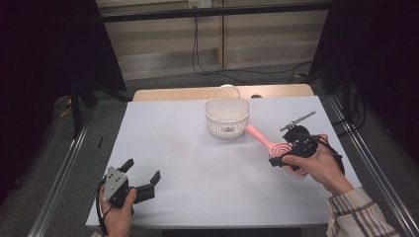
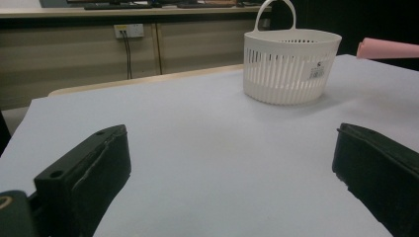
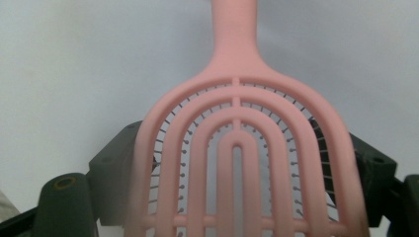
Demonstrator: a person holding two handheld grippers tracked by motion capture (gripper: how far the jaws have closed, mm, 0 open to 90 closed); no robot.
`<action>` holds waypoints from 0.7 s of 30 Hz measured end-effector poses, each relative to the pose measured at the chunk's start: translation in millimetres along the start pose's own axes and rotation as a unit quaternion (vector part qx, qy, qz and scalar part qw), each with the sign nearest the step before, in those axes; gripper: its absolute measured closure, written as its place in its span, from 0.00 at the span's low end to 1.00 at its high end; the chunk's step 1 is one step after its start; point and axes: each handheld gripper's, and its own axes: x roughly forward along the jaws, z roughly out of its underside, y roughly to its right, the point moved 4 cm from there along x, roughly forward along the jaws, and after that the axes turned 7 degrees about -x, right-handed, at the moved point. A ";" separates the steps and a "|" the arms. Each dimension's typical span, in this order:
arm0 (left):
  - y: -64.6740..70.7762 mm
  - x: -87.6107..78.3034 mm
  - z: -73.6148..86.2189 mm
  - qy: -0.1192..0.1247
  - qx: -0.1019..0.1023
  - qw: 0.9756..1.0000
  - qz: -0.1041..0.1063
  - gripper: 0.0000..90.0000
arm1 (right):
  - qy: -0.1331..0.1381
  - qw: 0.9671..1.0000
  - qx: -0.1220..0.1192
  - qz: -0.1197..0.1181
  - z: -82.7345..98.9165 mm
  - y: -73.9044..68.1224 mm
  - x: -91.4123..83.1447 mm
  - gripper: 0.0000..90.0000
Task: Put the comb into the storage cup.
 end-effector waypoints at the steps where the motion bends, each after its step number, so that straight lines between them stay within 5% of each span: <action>1: -0.1 0.1 0.1 -0.001 -0.001 1.000 0.000 0.02 | 0.005 1.000 -0.002 0.003 -0.7 -1.2 -0.7 0.22; 19: 8.0 11.4 -7.1 -0.041 0.012 0.999 0.018 0.05 | 0.027 0.998 -0.057 -0.009 -12.5 -15.3 -3.3 0.22; 21: 10.5 14.4 -7.1 -0.052 0.009 0.998 0.034 0.10 | 0.029 0.997 -0.064 -0.010 -14.0 -16.5 -3.7 0.22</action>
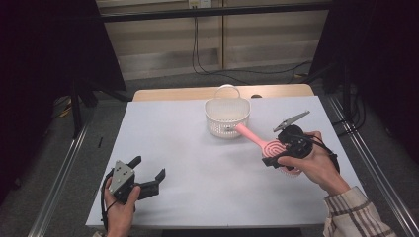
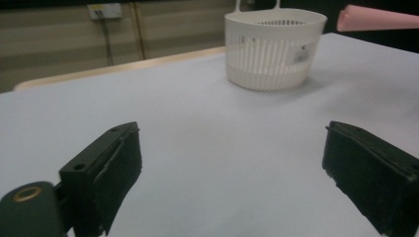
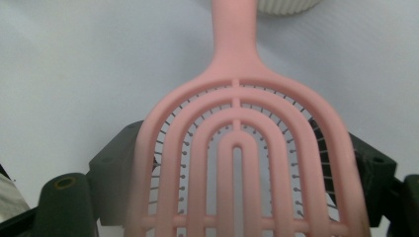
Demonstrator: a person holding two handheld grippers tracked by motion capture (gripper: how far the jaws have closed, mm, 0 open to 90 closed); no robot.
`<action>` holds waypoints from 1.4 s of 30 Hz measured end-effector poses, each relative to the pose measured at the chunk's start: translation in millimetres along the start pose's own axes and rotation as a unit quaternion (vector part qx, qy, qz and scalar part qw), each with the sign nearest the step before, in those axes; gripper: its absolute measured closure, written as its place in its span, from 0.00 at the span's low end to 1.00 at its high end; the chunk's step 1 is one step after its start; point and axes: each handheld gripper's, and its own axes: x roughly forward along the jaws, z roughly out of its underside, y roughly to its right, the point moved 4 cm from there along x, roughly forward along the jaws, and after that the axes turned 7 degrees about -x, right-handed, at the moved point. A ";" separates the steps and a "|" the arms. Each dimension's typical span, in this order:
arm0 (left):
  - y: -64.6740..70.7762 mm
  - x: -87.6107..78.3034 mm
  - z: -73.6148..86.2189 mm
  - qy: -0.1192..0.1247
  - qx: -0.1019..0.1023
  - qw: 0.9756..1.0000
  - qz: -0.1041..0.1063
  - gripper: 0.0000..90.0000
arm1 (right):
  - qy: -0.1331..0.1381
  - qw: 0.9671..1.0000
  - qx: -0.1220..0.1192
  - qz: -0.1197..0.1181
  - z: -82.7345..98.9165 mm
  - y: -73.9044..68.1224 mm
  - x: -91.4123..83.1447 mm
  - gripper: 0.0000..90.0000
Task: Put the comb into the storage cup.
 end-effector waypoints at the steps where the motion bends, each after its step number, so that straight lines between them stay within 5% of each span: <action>1: 1.0 1.2 -0.1 -0.003 0.004 1.000 0.000 0.10 | 0.002 1.000 0.001 -0.001 -0.9 -0.8 -0.4 0.22; 15: 22.6 5.9 -8.1 -0.020 0.057 0.995 0.073 0.05 | 0.007 1.000 -0.022 -0.014 -8.4 -9.2 2.9 0.22; 22: 28.7 12.6 -14.8 -0.031 0.072 0.994 0.082 0.03 | 0.018 0.999 -0.038 -0.023 -12.7 -13.4 4.4 0.22; 33: 50.1 25.5 -21.1 -0.041 0.116 0.985 0.125 0.04 | 0.028 0.996 -0.074 -0.038 -20.3 -25.4 5.8 0.22; 42: 57.5 31.2 -31.0 -0.033 0.140 0.981 0.131 0.04 | 0.031 0.994 -0.091 -0.049 -27.8 -31.1 7.3 0.22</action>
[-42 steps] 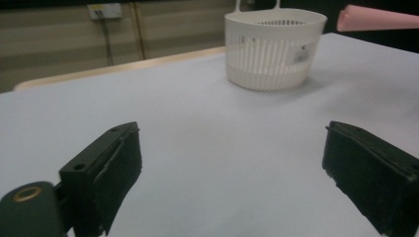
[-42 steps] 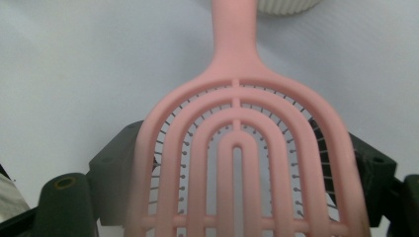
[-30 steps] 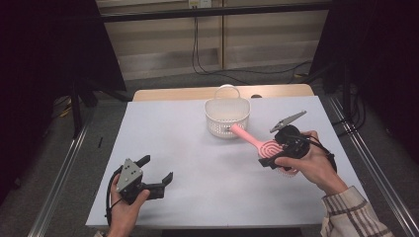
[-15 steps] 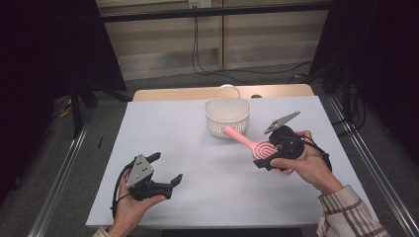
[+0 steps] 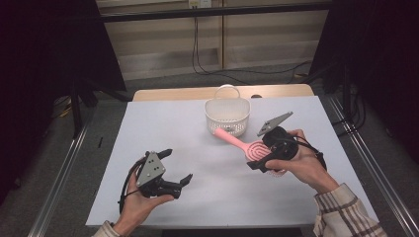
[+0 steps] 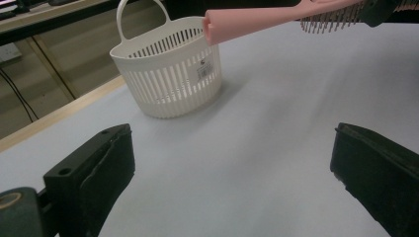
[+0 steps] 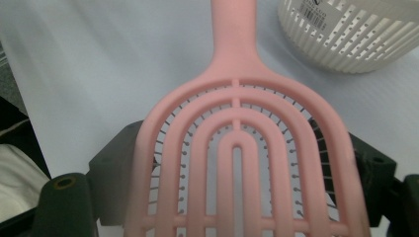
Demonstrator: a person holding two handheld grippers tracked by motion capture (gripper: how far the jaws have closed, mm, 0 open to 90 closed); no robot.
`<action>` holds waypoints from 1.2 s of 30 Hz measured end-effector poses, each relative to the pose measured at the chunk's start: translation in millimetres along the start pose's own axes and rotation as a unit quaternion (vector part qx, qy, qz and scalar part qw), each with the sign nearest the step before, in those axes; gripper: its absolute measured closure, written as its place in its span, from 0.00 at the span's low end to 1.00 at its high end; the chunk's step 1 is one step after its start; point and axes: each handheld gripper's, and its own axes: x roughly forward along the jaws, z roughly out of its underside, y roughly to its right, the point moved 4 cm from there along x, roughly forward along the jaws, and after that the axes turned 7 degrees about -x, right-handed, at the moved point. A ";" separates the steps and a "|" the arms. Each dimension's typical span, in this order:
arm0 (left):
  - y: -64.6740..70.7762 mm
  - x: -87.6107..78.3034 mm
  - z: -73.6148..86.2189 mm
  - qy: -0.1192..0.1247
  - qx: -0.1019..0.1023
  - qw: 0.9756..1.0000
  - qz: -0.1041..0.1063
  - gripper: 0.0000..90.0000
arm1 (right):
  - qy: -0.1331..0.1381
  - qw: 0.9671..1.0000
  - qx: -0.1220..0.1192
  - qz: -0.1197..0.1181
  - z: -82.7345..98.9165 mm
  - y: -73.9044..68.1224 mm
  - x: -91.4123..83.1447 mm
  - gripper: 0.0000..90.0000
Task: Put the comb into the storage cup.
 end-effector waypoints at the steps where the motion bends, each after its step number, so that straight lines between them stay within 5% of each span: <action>1: 0.2 1.3 -1.2 0.000 0.000 1.000 0.001 0.04 | 0.000 1.000 0.000 -0.001 -0.8 -0.6 0.4 0.22; 9: -4.5 8.8 -10.2 -0.008 0.029 0.999 -0.011 0.04 | 0.006 1.000 -0.020 -0.010 -6.5 -4.5 3.1 0.22; 12: -2.8 11.4 -11.3 -0.016 0.033 0.999 0.005 0.04 | 0.003 1.000 -0.026 -0.011 -8.1 -7.1 3.8 0.22; 19: 2.4 16.2 -13.6 -0.015 0.079 0.997 0.003 0.07 | 0.005 0.999 -0.037 -0.023 -11.7 -13.2 6.1 0.22; 23: 4.2 19.6 -15.0 -0.015 0.086 0.996 0.003 0.08 | 0.005 0.999 -0.041 -0.030 -13.1 -16.3 9.2 0.22; 27: 8.1 22.7 -16.3 -0.023 0.110 0.994 -0.003 0.08 | 0.004 0.998 -0.044 -0.037 -13.2 -18.1 12.1 0.22; 31: 12.9 27.3 -16.2 -0.034 0.149 0.988 -0.008 0.07 | 0.003 0.998 -0.047 -0.040 -13.9 -19.2 14.4 0.22; 36: 15.4 30.3 -18.1 -0.032 0.170 0.985 -0.018 0.07 | 0.000 0.998 -0.051 -0.045 -14.4 -21.4 15.5 0.22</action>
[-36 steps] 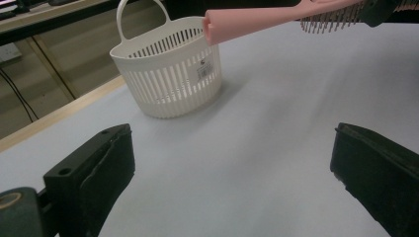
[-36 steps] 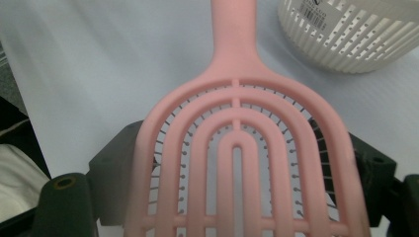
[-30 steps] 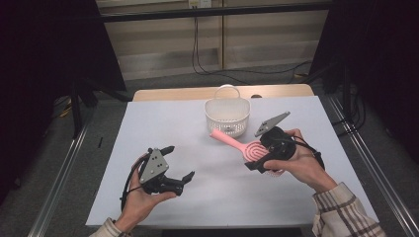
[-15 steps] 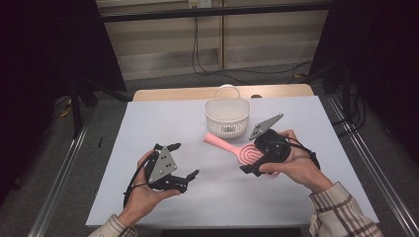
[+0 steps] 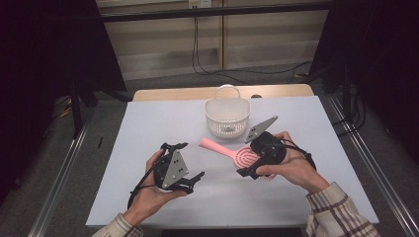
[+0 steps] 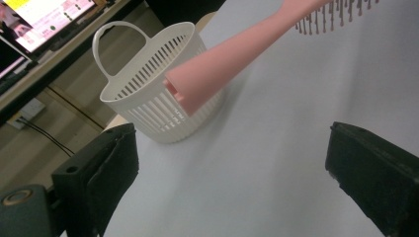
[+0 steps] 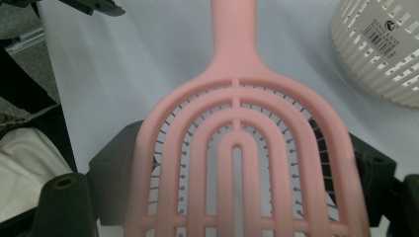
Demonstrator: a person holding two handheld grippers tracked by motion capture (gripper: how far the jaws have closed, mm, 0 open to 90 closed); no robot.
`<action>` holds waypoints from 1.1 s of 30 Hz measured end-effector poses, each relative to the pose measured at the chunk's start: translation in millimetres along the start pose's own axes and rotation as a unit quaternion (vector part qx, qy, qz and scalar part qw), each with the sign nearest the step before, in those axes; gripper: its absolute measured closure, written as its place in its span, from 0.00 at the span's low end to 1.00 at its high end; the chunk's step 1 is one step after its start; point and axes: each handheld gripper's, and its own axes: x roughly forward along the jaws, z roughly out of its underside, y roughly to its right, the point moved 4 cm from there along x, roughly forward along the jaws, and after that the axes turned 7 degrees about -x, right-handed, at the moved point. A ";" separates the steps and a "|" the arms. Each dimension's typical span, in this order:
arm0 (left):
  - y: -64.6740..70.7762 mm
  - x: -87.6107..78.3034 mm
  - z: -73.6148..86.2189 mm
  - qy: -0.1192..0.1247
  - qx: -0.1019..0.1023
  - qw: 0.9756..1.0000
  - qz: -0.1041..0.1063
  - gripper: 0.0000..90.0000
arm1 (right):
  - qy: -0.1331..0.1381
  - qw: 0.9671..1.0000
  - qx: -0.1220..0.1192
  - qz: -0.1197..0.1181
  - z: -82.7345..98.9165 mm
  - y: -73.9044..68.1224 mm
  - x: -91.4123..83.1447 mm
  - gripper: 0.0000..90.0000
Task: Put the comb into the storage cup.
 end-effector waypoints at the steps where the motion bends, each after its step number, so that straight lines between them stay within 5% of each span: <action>1: -0.6 0.5 -0.3 0.000 0.005 1.000 -0.004 0.07 | -0.001 1.000 -0.001 0.000 0.0 -0.2 0.2 0.22; 6: 2.6 1.4 -1.6 -0.004 0.048 0.999 -0.025 0.07 | -0.004 1.000 -0.002 -0.003 0.0 -1.0 3.1 0.22; 16: 5.5 5.6 -5.6 -0.007 0.091 0.995 -0.046 0.07 | -0.010 1.000 -0.004 -0.010 -2.7 -2.9 7.7 0.22; 23: 10.8 10.8 -8.5 -0.012 0.134 0.989 -0.058 0.06 | -0.012 1.000 0.004 -0.010 -3.2 -3.1 10.5 0.22; 33: 18.4 15.4 -9.0 -0.023 0.197 0.976 -0.092 0.06 | -0.015 1.000 0.002 -0.014 -4.3 -3.5 12.6 0.22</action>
